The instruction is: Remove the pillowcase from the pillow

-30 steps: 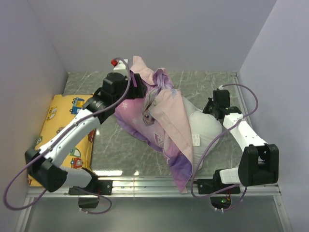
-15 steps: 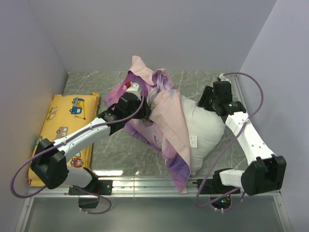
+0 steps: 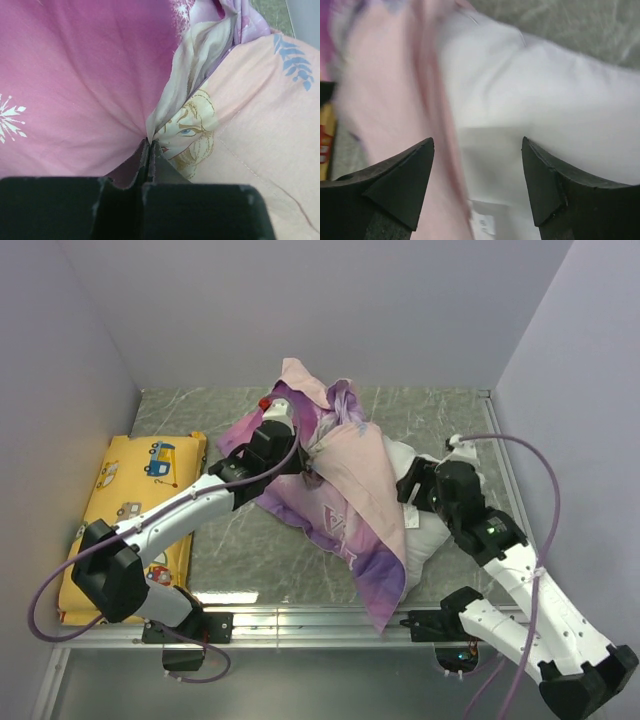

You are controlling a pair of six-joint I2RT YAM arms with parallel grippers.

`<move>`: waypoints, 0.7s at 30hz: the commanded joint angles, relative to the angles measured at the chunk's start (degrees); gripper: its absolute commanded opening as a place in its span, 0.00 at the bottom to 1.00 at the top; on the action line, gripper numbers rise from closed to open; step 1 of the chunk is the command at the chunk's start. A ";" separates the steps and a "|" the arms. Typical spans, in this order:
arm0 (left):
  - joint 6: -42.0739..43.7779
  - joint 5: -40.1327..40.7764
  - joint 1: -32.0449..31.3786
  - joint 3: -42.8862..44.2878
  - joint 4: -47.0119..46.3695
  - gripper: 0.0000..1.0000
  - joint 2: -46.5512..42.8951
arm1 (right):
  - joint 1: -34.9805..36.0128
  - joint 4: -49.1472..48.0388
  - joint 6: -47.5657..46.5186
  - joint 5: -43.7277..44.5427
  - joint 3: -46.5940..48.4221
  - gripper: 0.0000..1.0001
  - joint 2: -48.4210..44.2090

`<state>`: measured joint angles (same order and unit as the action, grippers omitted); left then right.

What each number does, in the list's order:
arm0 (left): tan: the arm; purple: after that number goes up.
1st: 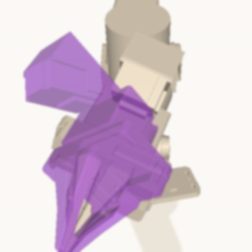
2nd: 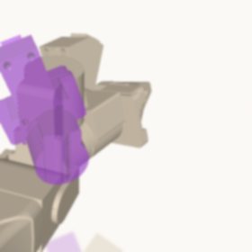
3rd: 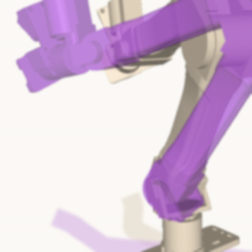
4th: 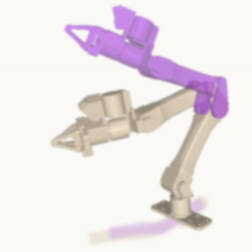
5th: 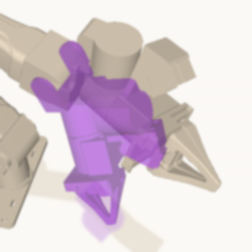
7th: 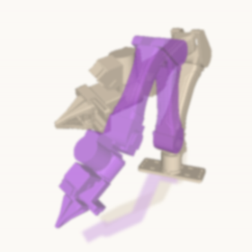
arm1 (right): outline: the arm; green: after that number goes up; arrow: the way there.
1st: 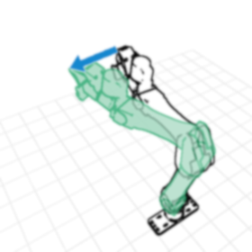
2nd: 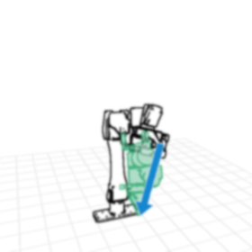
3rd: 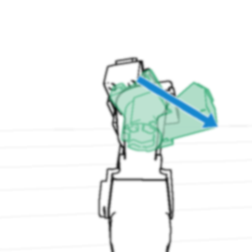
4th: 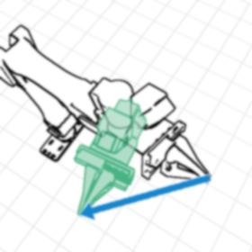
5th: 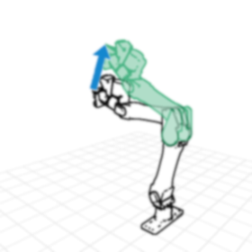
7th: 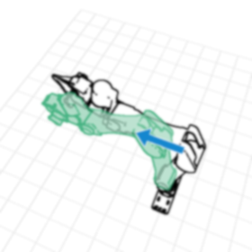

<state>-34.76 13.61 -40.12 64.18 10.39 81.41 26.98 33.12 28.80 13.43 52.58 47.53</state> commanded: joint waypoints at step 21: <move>1.98 -4.36 22.27 5.07 7.10 0.01 -3.89 | -18.54 -9.49 -0.49 -5.95 -10.92 0.00 7.75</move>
<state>-34.13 8.14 -20.67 68.18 17.47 80.01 10.11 20.88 30.28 9.56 39.33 54.65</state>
